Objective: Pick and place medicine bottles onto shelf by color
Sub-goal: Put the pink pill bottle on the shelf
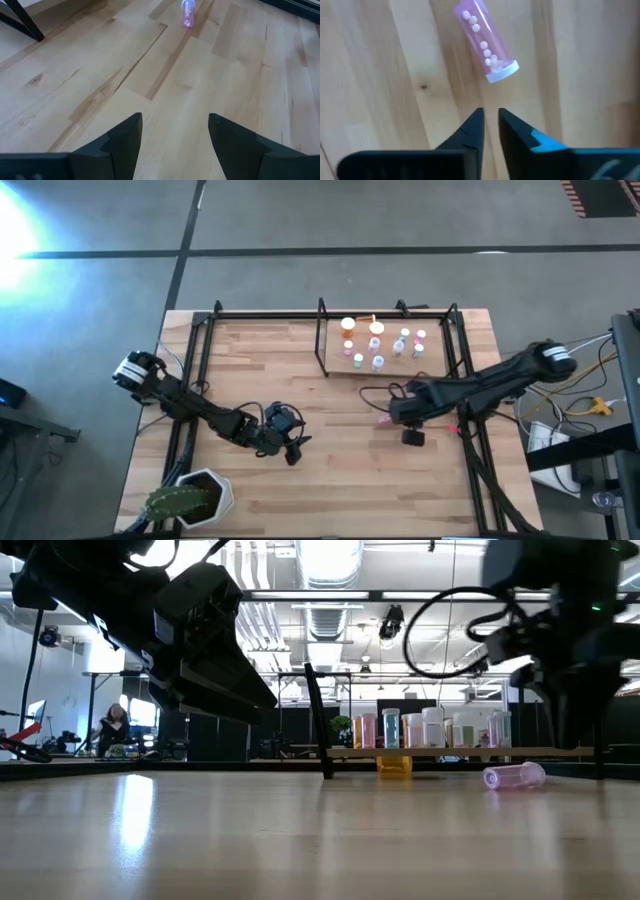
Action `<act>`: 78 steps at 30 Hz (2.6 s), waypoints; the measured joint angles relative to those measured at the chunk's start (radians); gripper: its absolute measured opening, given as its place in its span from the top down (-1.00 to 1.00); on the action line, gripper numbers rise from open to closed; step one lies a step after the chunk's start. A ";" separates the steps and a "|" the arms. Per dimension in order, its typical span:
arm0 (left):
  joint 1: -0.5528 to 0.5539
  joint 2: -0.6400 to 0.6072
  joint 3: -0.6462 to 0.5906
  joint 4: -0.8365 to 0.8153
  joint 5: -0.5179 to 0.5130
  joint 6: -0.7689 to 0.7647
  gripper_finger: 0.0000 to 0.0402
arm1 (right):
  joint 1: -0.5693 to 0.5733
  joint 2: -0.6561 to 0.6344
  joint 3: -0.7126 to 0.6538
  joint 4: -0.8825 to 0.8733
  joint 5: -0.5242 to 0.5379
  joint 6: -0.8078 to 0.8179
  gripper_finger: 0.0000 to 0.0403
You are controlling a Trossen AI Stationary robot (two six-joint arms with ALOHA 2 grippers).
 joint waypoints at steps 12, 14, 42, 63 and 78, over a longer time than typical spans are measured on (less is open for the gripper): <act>0.000 0.000 0.000 0.000 0.000 -0.001 -0.05 | 0.019 -0.237 -0.416 0.506 0.129 -0.082 0.00; 0.000 0.000 0.000 0.000 0.000 -0.002 -0.05 | 0.019 -0.252 -0.460 0.570 0.155 -0.074 -0.04; 0.001 0.000 0.000 0.000 0.001 -0.001 -0.05 | 0.019 -0.188 -0.690 1.209 0.076 -0.192 0.25; 0.001 0.000 0.000 0.000 0.001 0.004 -0.05 | -0.269 0.109 0.432 -0.549 0.080 0.223 0.50; 0.001 0.000 0.000 0.000 0.001 0.004 -0.05 | -0.625 0.449 0.597 -0.736 0.076 -0.211 0.48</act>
